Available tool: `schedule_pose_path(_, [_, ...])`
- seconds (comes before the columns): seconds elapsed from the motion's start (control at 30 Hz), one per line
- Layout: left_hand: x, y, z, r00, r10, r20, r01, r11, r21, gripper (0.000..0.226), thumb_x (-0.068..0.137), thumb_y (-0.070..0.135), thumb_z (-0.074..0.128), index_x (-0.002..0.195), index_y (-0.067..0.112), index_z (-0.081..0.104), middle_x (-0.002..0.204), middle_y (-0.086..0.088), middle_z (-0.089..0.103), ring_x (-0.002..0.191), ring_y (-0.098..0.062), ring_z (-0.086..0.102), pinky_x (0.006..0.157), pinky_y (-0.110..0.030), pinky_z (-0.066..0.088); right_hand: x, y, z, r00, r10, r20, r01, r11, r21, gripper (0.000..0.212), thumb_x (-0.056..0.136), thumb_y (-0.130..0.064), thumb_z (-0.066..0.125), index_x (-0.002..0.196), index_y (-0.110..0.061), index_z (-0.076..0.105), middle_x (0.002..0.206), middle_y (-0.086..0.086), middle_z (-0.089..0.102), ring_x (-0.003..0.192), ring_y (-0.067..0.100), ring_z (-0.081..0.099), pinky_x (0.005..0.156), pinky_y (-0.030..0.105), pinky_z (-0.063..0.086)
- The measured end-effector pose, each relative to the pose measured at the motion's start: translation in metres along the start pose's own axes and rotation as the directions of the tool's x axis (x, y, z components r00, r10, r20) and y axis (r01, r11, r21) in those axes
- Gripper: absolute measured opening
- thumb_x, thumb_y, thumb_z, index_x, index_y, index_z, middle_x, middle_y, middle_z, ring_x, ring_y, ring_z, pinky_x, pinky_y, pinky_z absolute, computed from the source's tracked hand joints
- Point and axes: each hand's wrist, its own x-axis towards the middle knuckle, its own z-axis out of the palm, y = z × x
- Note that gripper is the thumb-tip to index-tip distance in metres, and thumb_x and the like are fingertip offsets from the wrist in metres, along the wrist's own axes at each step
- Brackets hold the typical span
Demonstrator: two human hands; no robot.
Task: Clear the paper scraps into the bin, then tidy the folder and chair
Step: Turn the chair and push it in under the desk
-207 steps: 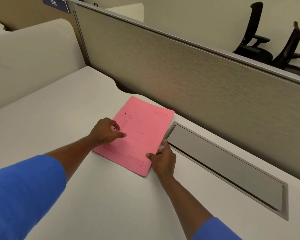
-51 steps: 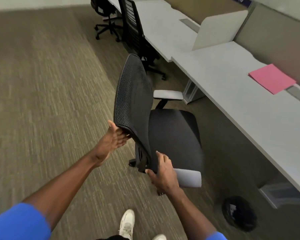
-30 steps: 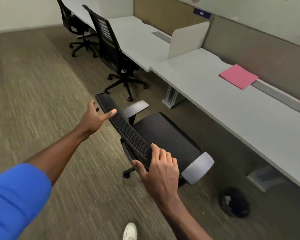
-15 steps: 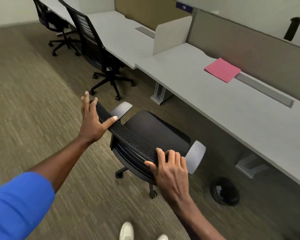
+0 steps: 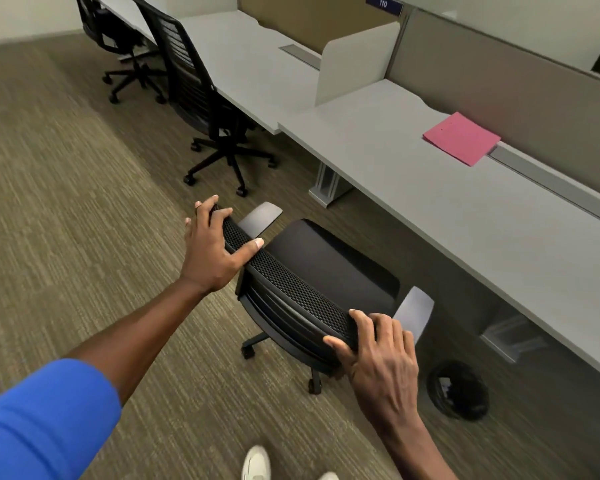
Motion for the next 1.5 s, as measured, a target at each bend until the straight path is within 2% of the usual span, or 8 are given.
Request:
schedule_pose_path(0.13, [0.006, 0.006, 0.011, 0.999, -0.007, 0.034, 0.005, 0.999, 0.051, 0.092, 0.079, 0.081, 0.058, 0.145, 0.017, 0.050, 0.169, 0.000, 0.024, 0.165, -0.035, -0.002, 0.127, -0.072, 0.003, 0.004, 0.011, 0.001, 0.999, 0.035, 0.003, -0.035, 0.999, 0.005, 0.069, 0.101, -0.071, 0.039, 0.124, -0.013, 0.067, 0.109, 0.010, 0.062, 0.093, 0.027, 0.059, 0.078, 0.042, 0.050])
schedule_pose_path(0.33, [0.023, 0.017, 0.028, 0.994, 0.105, 0.022, -0.107, 0.980, 0.167, 0.090, 0.083, 0.081, 0.054, 0.142, 0.012, 0.055, 0.167, -0.005, 0.032, 0.165, -0.028, -0.015, 0.128, -0.067, -0.005, 0.016, 0.032, 0.004, 0.996, 0.087, 0.034, -0.087, 0.996, 0.018, 0.073, 0.101, -0.074, 0.034, 0.124, -0.013, 0.067, 0.111, 0.009, 0.062, 0.096, 0.027, 0.059, 0.081, 0.041, 0.050])
schedule_pose_path(0.43, [0.036, 0.022, 0.039, 0.986, 0.163, 0.041, -0.167, 0.969, 0.184, 0.087, 0.086, 0.079, 0.054, 0.139, 0.011, 0.057, 0.163, -0.006, 0.039, 0.166, -0.023, -0.008, 0.130, -0.064, -0.002, 0.024, 0.044, 0.005, 0.994, 0.111, 0.018, -0.111, 0.994, 0.023, 0.072, 0.100, -0.075, 0.036, 0.121, -0.013, 0.068, 0.110, 0.008, 0.062, 0.097, 0.027, 0.059, 0.081, 0.041, 0.050])
schedule_pose_path(0.67, [0.070, 0.036, 0.068, 0.958, 0.275, 0.076, -0.284, 0.946, 0.158, 0.082, 0.088, 0.081, 0.049, 0.130, 0.013, 0.061, 0.142, -0.002, 0.058, 0.156, -0.024, 0.032, 0.131, -0.059, 0.009, 0.045, 0.072, 0.012, 0.980, 0.196, -0.009, -0.196, 0.980, 0.047, 0.077, 0.095, -0.080, 0.040, 0.116, -0.012, 0.070, 0.108, 0.007, 0.063, 0.095, 0.026, 0.060, 0.079, 0.041, 0.050])
schedule_pose_path(0.9, [0.104, 0.060, 0.103, 0.942, 0.318, 0.112, -0.332, 0.931, 0.152, 0.074, 0.089, 0.075, 0.054, 0.130, 0.014, 0.063, 0.140, -0.002, 0.059, 0.152, -0.024, 0.037, 0.131, -0.055, 0.014, 0.064, 0.106, 0.024, 0.970, 0.237, -0.055, -0.234, 0.971, 0.051, 0.077, 0.090, -0.082, 0.048, 0.111, -0.013, 0.074, 0.107, 0.008, 0.065, 0.095, 0.026, 0.062, 0.078, 0.042, 0.053])
schedule_pose_path(1.13, [0.125, 0.082, 0.134, 0.914, 0.376, 0.153, -0.402, 0.890, 0.215, 0.059, 0.098, 0.063, 0.044, 0.127, 0.016, 0.064, 0.137, 0.000, 0.061, 0.149, -0.026, 0.042, 0.127, -0.053, 0.024, 0.079, 0.150, 0.031, 0.970, 0.230, -0.079, -0.221, 0.970, 0.099, 0.075, 0.088, -0.082, 0.054, 0.110, -0.013, 0.075, 0.107, 0.005, 0.067, 0.095, 0.023, 0.063, 0.080, 0.041, 0.053])
schedule_pose_path(1.37, [0.142, 0.113, 0.169, 0.888, 0.424, 0.177, -0.455, 0.866, 0.207, 0.052, 0.101, 0.057, 0.043, 0.123, 0.016, 0.065, 0.134, -0.001, 0.064, 0.146, -0.027, 0.046, 0.128, -0.050, 0.024, 0.092, 0.200, 0.030, 0.961, 0.270, -0.057, -0.264, 0.960, 0.095, 0.082, 0.097, -0.079, 0.034, 0.115, -0.010, 0.073, 0.110, 0.008, 0.067, 0.097, 0.024, 0.061, 0.080, 0.042, 0.051])
schedule_pose_path(1.5, [0.153, 0.123, 0.183, 0.855, 0.479, 0.202, -0.514, 0.835, 0.196, 0.050, 0.102, 0.054, 0.043, 0.122, 0.015, 0.066, 0.133, -0.002, 0.067, 0.145, -0.027, 0.050, 0.129, -0.048, 0.025, 0.099, 0.224, 0.032, 0.951, 0.300, -0.079, -0.293, 0.953, 0.082, 0.074, 0.101, -0.070, 0.033, 0.116, -0.009, 0.072, 0.109, 0.009, 0.068, 0.097, 0.027, 0.062, 0.080, 0.043, 0.048])
